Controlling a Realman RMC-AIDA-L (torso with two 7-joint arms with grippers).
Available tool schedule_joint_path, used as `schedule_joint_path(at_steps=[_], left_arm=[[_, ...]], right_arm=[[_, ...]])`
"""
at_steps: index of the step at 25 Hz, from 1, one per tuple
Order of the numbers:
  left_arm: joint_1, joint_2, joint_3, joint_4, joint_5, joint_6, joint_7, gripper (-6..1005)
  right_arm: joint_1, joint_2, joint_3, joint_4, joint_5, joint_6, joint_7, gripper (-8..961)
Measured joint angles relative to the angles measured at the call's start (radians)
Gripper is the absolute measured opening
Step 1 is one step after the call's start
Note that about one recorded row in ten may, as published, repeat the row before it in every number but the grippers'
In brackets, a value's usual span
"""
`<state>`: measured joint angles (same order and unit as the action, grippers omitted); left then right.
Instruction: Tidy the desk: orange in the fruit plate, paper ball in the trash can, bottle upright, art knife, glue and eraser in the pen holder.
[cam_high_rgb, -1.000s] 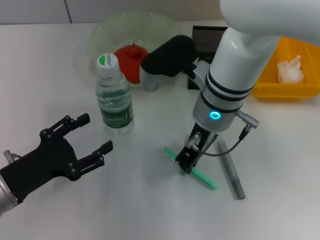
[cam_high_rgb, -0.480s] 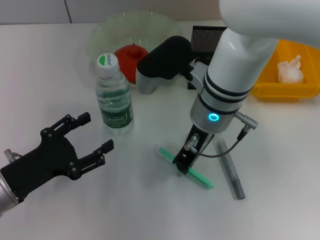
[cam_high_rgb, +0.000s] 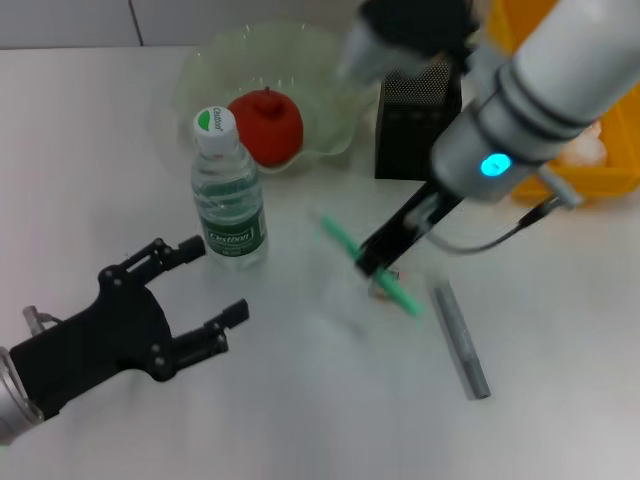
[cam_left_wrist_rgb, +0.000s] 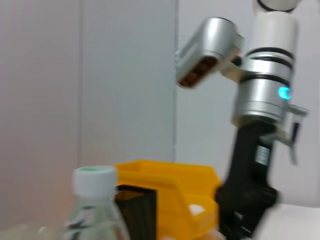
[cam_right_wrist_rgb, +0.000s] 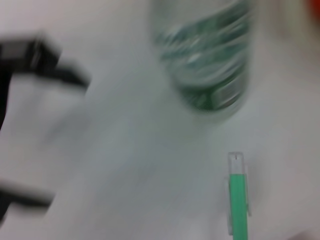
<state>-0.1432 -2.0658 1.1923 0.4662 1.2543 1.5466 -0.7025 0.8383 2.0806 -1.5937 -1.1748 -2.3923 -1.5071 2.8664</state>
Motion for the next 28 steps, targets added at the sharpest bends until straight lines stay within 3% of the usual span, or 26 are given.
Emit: schedule_joint_path(at_steps=[2,3,4,7,9,10,11,12,13,14,15,16,17,18,19,20,21,22,23,24,25,26,28], left_arm=[[-0.01,0.0,0.005,0.0,0.045,0.047,-0.007,816],[-0.01,0.0,0.005,0.0,0.045,0.047,-0.007,816],[-0.017,0.0,0.006,0.0,0.065,0.058,-0.018,816],[-0.039,-0.001,0.009,0.0,0.096,0.068,-0.073,816],[-0.051,-0.001,0.012,0.0,0.106,0.068,-0.106,815],[-0.051,-0.001,0.012,0.0,0.106,0.068,-0.106,815],[-0.06,-0.001,0.014,0.0,0.117,0.068,-0.116,815],[-0.063,-0.001,0.016,0.0,0.118,0.068,-0.118,815],[-0.067,0.0,0.019,0.0,0.119,0.066,-0.121,815],[-0.078,0.0,0.025,-0.002,0.119,0.06,-0.129,815],[-0.078,0.0,0.025,-0.002,0.119,0.06,-0.129,815],[-0.087,0.0,0.027,-0.007,0.12,0.055,-0.134,815],[-0.087,0.0,0.027,-0.007,0.12,0.055,-0.134,815],[-0.091,-0.001,0.027,-0.01,0.12,0.054,-0.136,816],[-0.095,0.0,0.027,-0.012,0.12,0.053,-0.137,816],[-0.095,0.0,0.027,-0.012,0.12,0.053,-0.137,816],[-0.095,0.0,0.027,-0.012,0.12,0.052,-0.138,816],[-0.095,0.0,0.027,-0.012,0.12,0.052,-0.138,816],[-0.095,-0.001,0.027,-0.012,0.12,0.052,-0.138,816],[-0.096,0.0,0.027,-0.012,0.12,0.048,-0.138,816],[-0.096,0.0,0.027,-0.012,0.12,0.048,-0.138,816],[-0.096,0.0,0.027,-0.012,0.12,0.045,-0.138,816],[-0.096,0.0,0.028,-0.012,0.12,0.044,-0.139,816]], right_arm=[[-0.085,-0.001,0.108,-0.151,-0.064,-0.016,-0.021,91],[-0.085,-0.001,0.108,-0.151,-0.064,-0.016,-0.021,93],[-0.14,-0.001,0.186,-0.248,-0.079,-0.014,-0.056,94],[-0.196,0.001,0.253,-0.336,-0.062,0.016,-0.103,99],[-0.299,0.003,0.293,-0.437,0.038,0.15,-0.221,101],[-0.299,0.003,0.293,-0.437,0.038,0.15,-0.221,103],[-0.384,0.004,0.29,-0.461,0.154,0.301,-0.343,104],[-0.384,0.004,0.29,-0.461,0.154,0.301,-0.343,106],[-0.425,0.004,0.286,-0.453,0.234,0.386,-0.433,107],[-0.473,0.004,0.281,-0.392,0.394,0.503,-0.617,109],[-0.473,0.004,0.281,-0.392,0.394,0.503,-0.617,110],[-0.496,0.005,0.28,-0.281,0.623,0.576,-0.873,112],[-0.496,0.005,0.28,-0.281,0.623,0.576,-0.873,113],[-0.502,0.006,0.28,-0.217,0.755,0.589,-1.019,115],[-0.501,0.006,0.28,-0.083,0.976,0.587,-1.288,116],[-0.501,0.006,0.28,-0.083,0.976,0.587,-1.288,118],[-0.481,0.005,0.281,0.08,1.175,0.565,-1.525,119],[-0.481,0.005,0.281,0.08,1.175,0.565,-1.525,121],[-0.464,0.004,0.282,0.15,1.243,0.552,-1.605,122],[-0.424,0.003,0.287,0.305,1.359,0.518,-1.764,123],[-0.424,0.003,0.287,0.305,1.359,0.518,-1.764,125],[-0.381,0.003,0.291,0.444,1.443,0.493,-1.884,126],[-0.359,0.003,0.293,0.507,1.48,0.488,-1.936,129]])
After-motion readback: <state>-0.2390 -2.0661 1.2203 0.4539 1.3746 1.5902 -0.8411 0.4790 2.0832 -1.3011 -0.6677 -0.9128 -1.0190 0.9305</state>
